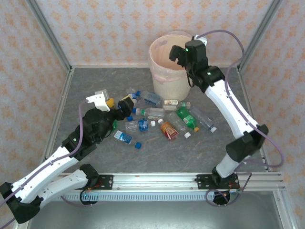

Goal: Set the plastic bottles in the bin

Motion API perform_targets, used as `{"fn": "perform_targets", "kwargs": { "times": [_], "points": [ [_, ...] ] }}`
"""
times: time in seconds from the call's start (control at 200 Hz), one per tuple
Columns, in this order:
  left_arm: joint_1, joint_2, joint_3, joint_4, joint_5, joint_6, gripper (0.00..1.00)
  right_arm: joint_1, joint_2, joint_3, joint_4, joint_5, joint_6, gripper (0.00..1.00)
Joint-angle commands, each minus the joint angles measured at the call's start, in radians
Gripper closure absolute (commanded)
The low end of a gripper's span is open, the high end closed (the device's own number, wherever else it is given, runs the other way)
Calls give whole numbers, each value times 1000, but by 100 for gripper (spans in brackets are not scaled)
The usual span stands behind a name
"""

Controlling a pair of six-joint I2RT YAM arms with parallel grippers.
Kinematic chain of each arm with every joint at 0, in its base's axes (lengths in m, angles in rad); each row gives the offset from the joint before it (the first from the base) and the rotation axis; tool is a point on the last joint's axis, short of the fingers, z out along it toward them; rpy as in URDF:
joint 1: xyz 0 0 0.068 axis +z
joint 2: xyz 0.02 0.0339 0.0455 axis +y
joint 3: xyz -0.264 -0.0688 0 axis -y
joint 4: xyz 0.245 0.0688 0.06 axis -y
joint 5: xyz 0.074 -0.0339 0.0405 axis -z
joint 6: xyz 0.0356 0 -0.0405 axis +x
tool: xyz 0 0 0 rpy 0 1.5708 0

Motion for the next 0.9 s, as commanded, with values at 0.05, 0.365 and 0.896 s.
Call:
{"fn": "perform_targets", "kwargs": {
  "times": [0.05, 0.365, 0.896],
  "points": [
    [-5, 10, -34, -42, -10, -61, 1, 5, -187, -196, 91, -18, 6, 0],
    [-4, 43, -82, -118, -96, -200, 1, 5, -476, -571, 179, -91, 26, 0],
    [4, 96, -227, -375, -17, -717, 2, 5, -756, -940, 280, -197, 62, 0]
  ]
}}
